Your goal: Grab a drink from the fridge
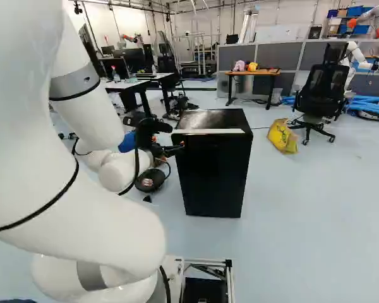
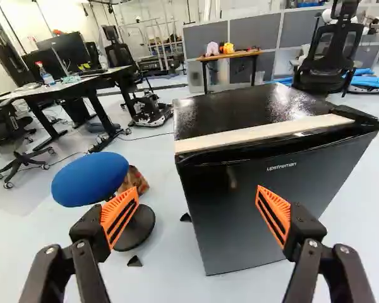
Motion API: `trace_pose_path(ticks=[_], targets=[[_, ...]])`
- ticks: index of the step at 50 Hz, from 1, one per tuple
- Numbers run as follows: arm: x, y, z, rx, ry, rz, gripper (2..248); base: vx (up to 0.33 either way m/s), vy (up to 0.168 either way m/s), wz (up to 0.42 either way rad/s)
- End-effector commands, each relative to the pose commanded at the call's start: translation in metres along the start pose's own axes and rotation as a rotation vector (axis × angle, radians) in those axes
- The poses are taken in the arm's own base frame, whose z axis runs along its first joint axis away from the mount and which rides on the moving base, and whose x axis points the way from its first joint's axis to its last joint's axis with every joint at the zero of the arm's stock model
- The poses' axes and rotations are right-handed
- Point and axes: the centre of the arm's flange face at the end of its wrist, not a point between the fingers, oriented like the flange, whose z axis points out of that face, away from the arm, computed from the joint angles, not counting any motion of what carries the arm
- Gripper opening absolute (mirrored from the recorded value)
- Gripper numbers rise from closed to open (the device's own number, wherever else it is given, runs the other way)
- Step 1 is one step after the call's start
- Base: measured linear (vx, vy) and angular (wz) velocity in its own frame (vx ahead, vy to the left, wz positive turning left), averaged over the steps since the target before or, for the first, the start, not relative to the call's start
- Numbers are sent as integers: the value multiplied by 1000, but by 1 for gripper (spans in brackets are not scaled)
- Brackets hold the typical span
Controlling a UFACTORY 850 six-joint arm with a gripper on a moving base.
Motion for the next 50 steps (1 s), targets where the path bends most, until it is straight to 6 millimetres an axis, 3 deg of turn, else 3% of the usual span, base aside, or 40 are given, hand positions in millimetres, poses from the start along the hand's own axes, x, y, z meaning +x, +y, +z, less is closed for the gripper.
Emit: trace_pose_path(ticks=[50], targets=[[-29,-47,30,-107,99,-14,247,0,0,0]])
